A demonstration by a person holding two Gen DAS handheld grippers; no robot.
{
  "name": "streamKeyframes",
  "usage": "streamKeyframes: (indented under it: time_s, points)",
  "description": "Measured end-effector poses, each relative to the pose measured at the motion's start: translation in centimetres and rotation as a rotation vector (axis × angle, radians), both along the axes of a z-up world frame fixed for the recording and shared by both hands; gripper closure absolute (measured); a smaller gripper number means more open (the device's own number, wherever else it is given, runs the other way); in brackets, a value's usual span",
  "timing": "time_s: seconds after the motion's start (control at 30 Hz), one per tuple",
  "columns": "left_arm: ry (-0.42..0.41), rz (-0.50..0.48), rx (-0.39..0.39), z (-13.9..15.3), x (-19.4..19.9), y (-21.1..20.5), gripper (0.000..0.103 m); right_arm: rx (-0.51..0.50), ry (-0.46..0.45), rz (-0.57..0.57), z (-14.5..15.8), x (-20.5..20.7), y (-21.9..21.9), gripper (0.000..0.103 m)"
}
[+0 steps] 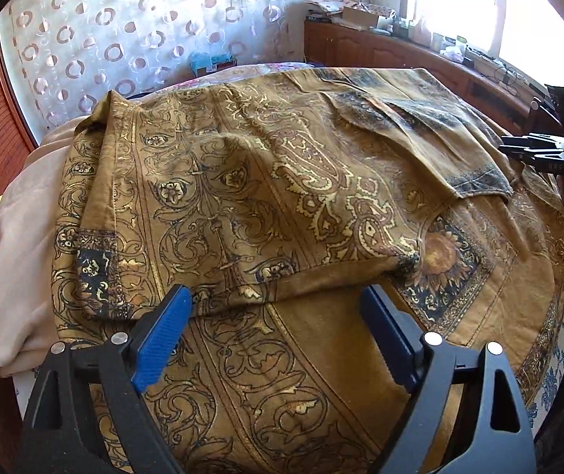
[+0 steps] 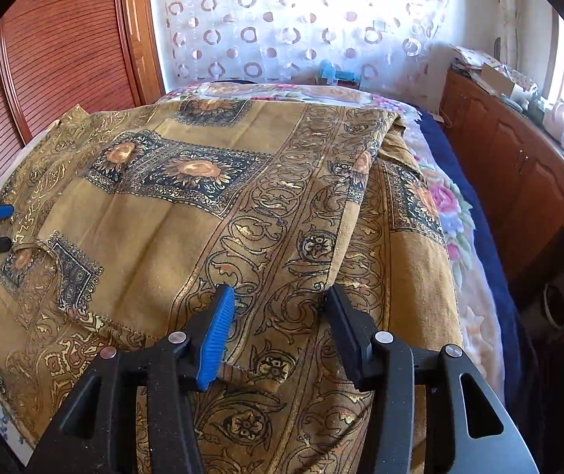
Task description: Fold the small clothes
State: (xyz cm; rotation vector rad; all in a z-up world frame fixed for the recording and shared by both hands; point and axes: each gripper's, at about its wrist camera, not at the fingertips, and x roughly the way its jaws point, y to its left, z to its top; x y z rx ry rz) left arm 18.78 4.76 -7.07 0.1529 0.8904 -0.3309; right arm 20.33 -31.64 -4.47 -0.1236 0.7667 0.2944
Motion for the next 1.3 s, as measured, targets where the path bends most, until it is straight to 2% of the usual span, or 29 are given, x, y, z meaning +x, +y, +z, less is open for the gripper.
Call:
streamKeyframes:
  time_s: [0.17, 0.27, 0.3, 0.37, 0.43, 0.53, 0.67, 0.9, 0.93, 1.0, 1.03, 1.1, 1.17, 1.3]
  points:
    - [0.039, 0.04, -0.009, 0.4, 0.0, 0.6, 0.016, 0.001, 0.002, 0.001, -0.3, 0.3, 0.3, 0.051]
    - [-0.022, 0.051, -0.075, 2.2, -0.8, 1.8, 0.02, 0.001, 0.002, 0.001, -0.3, 0.3, 0.3, 0.051]
    - [-0.039, 0.064, -0.079, 2.7, -1.0, 2.2, 0.024, 0.001, 0.002, 0.001, -0.3, 0.3, 0.3, 0.051]
    - [-0.073, 0.111, -0.067, 3.6, -0.9, 3.1, 0.026, 0.001, 0.002, 0.001, -0.3, 0.3, 0.4, 0.051]
    - [-0.082, 0.145, -0.062, 3.9, -0.5, 3.7, 0.041, 0.001, 0.002, 0.002, -0.3, 0.3, 0.3, 0.051]
    - [-0.058, 0.187, -0.043, 3.3, 0.6, 4.6, 0.05, 0.001, 0.001, 0.002, -0.3, 0.3, 0.4, 0.051]
    - [-0.06, 0.233, 0.04, 1.8, 1.6, 5.0, 0.05, 0.001, 0.001, 0.002, -0.3, 0.3, 0.4, 0.051]
    - [-0.046, 0.233, 0.096, 0.6, 2.0, 5.7, 0.05, 0.002, 0.001, 0.003, -0.4, 0.3, 0.4, 0.051]
    - [-0.056, 0.225, 0.105, 0.6, 1.9, 5.5, 0.067, 0.003, 0.001, 0.003, -0.4, 0.3, 0.4, 0.051]
    - [-0.074, 0.229, 0.124, 0.8, 1.6, 5.3, 0.082, 0.001, 0.0, 0.002, -0.4, 0.3, 0.4, 0.051]
    - [-0.072, 0.219, 0.106, 1.0, 1.7, 5.3, 0.089, 0.002, 0.001, 0.003, -0.4, 0.3, 0.4, 0.051]
    - [-0.062, 0.208, 0.079, 1.2, 1.5, 5.1, 0.091, 0.002, 0.001, 0.003, -0.4, 0.3, 0.4, 0.051]
    - [-0.064, 0.216, 0.101, 1.0, 1.6, 5.0, 0.091, 0.001, 0.001, 0.003, -0.3, 0.3, 0.4, 0.051]
    - [-0.055, 0.22, 0.084, 0.4, 2.0, 5.2, 0.091, -0.007, -0.002, 0.001, -0.4, 0.3, 0.4, 0.051]
